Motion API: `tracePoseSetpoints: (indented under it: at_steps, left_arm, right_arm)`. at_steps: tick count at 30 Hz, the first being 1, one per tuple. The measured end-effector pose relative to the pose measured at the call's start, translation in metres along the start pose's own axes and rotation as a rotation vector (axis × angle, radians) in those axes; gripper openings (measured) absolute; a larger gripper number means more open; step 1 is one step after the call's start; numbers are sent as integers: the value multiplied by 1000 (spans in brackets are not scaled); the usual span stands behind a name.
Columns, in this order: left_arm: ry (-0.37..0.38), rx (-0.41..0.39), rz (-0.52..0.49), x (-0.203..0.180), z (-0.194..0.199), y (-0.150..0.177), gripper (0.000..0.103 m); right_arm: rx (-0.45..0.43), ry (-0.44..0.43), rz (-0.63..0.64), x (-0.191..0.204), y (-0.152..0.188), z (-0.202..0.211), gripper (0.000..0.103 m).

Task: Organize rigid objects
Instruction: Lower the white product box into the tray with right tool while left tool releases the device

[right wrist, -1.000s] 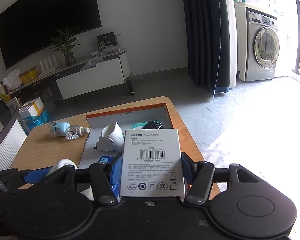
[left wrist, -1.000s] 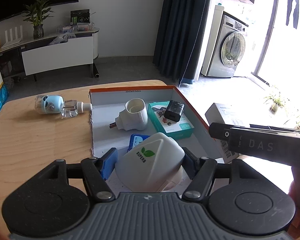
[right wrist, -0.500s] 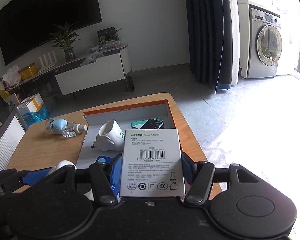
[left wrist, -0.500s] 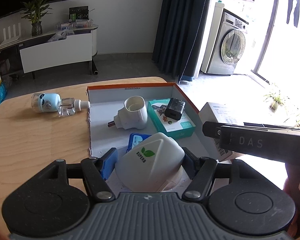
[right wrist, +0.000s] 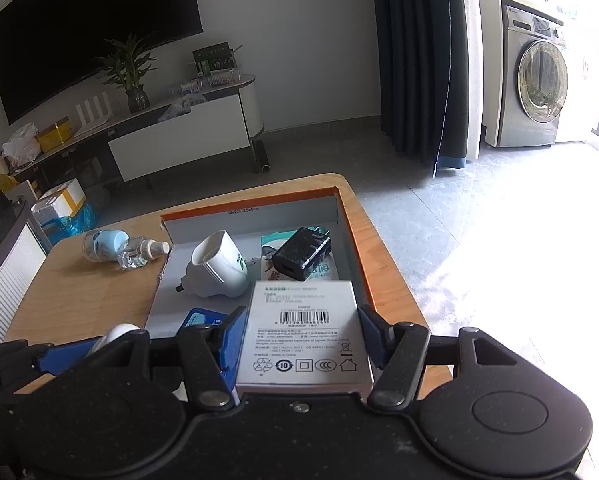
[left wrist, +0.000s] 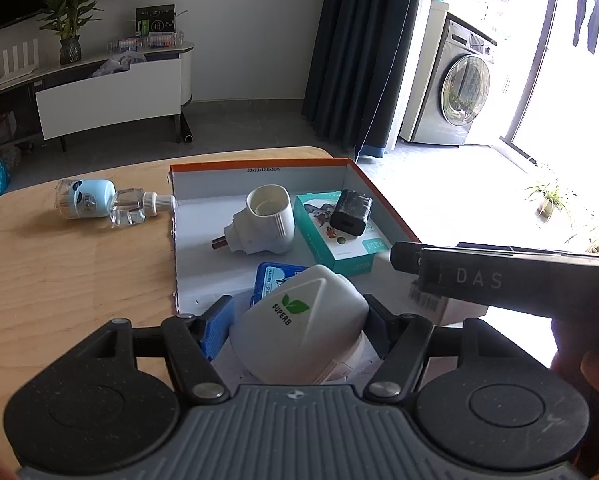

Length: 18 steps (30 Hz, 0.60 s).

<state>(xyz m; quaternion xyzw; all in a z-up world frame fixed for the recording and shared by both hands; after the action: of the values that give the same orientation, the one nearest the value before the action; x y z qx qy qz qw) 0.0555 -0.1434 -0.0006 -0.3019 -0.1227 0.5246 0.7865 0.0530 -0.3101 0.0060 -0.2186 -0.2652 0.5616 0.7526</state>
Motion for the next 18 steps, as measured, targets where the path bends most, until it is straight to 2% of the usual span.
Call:
tracePoseSetpoints:
  at_steps: [11, 17, 18]
  left_arm:
    - [38, 1, -28, -12, -10, -8, 69]
    - [126, 2, -61, -25, -12, -12, 70]
    - [125, -5, -62, -26, -11, -12, 74]
  right_arm:
    - [-82, 33, -57, -19, -3, 17, 75]
    - [-111, 45, -74, -25, -2, 26, 76]
    - [-115, 44, -74, -25, -3, 27, 76]
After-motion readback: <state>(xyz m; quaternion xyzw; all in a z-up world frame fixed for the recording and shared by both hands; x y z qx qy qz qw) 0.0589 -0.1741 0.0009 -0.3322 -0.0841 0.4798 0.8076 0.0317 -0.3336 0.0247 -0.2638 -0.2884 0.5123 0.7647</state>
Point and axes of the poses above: each gripper's, at about its wrist camera, not at the fingertips, and z roughly against the way its jaws point, x to its left, y to its underside, the point moved 1 cm from there along -z, roughly the way its jaws point, and after that the axes turned 11 degrees about x, right-handed, at the moved point
